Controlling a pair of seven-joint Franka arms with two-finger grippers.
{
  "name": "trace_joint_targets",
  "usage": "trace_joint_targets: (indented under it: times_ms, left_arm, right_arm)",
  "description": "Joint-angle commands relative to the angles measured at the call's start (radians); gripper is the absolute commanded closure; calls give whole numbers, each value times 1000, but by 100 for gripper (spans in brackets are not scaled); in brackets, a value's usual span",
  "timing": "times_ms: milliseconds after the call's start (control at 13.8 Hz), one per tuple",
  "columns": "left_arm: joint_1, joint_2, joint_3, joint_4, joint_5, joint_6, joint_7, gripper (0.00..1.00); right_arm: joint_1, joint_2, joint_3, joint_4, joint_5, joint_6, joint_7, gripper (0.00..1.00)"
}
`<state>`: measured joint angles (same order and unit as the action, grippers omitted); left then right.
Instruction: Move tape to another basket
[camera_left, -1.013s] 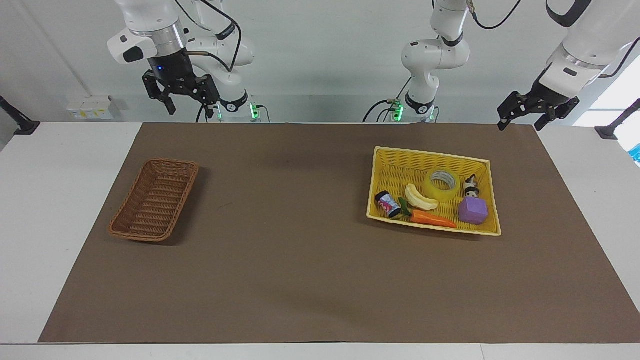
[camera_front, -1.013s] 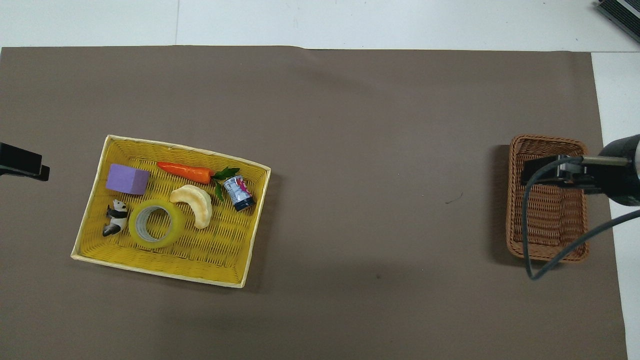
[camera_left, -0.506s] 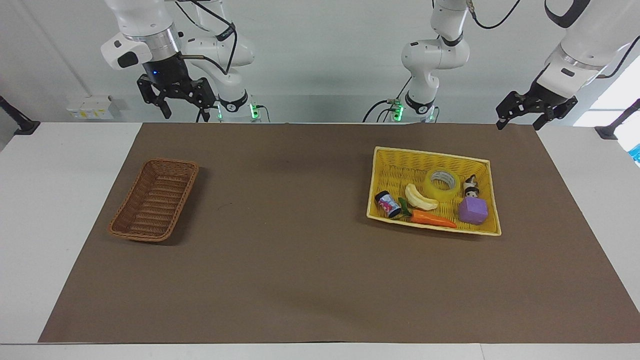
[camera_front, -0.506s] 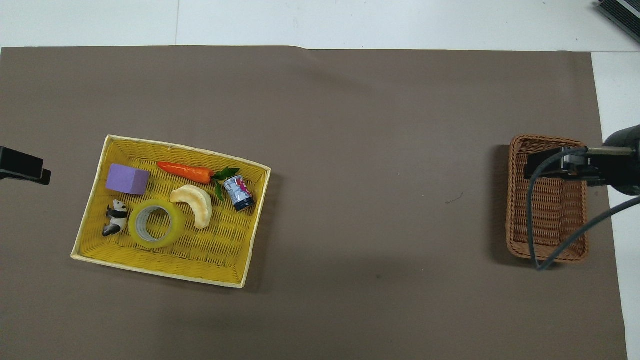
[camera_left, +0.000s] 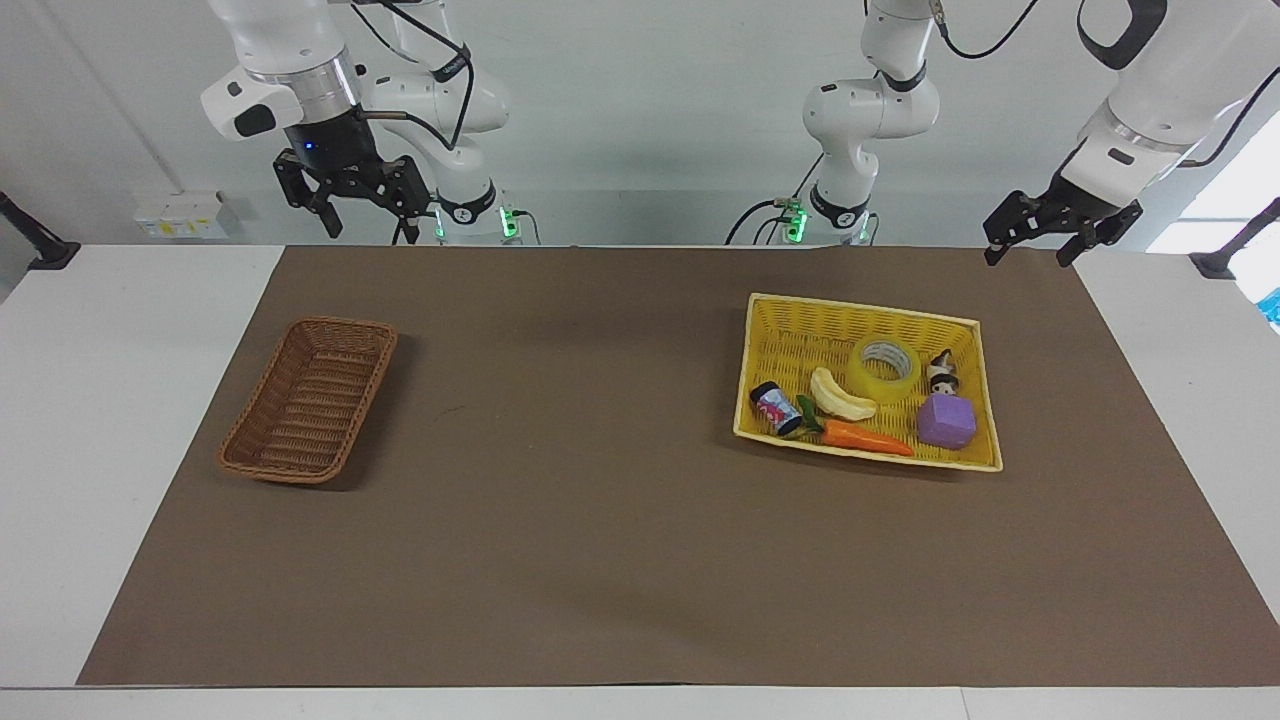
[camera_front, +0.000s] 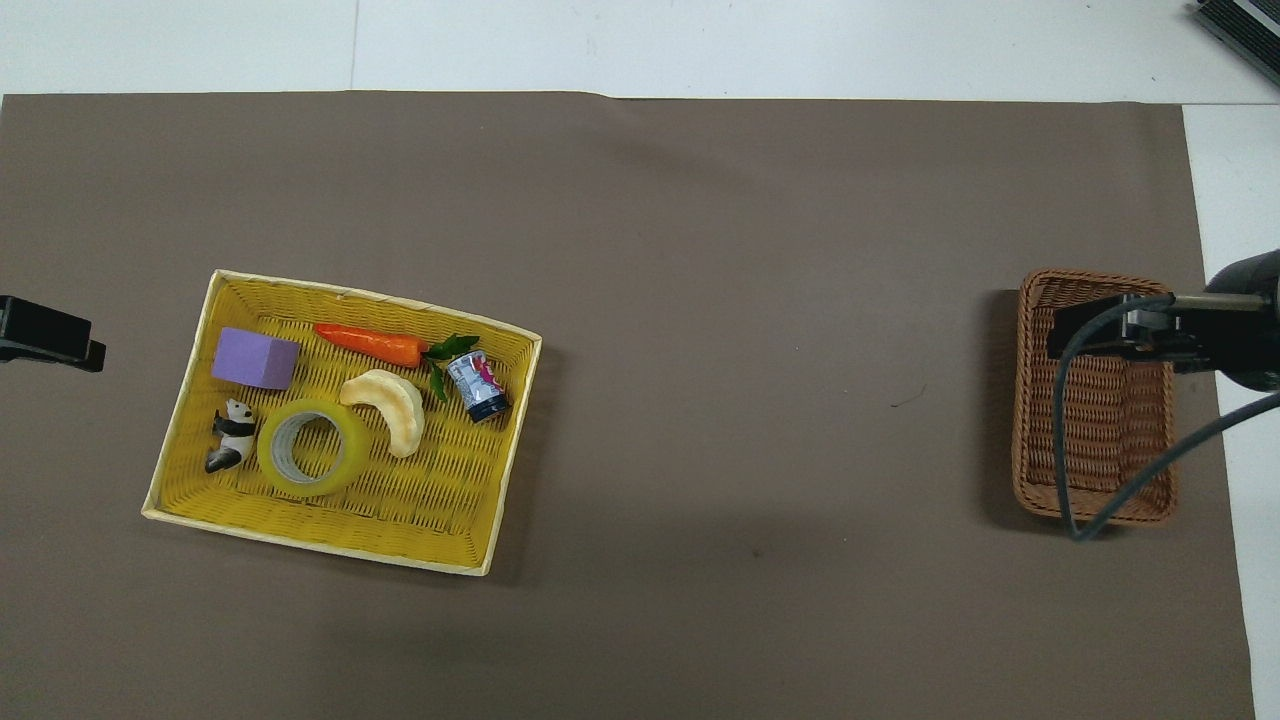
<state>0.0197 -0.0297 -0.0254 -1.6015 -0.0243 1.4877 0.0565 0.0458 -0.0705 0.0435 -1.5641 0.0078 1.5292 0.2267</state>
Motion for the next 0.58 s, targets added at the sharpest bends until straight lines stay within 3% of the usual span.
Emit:
trace_joint_targets:
  times_ms: [0,506]
  left_arm:
    - [-4,-42,-1,-119,17,83,9,0]
    - [-4,-78,-1,-238,15,183,12,0]
  right_arm:
    - [-12,-18,4,-24,-8,-6,-27,0]
    - [-21,-20,4,-25,12,-9,-14,0]
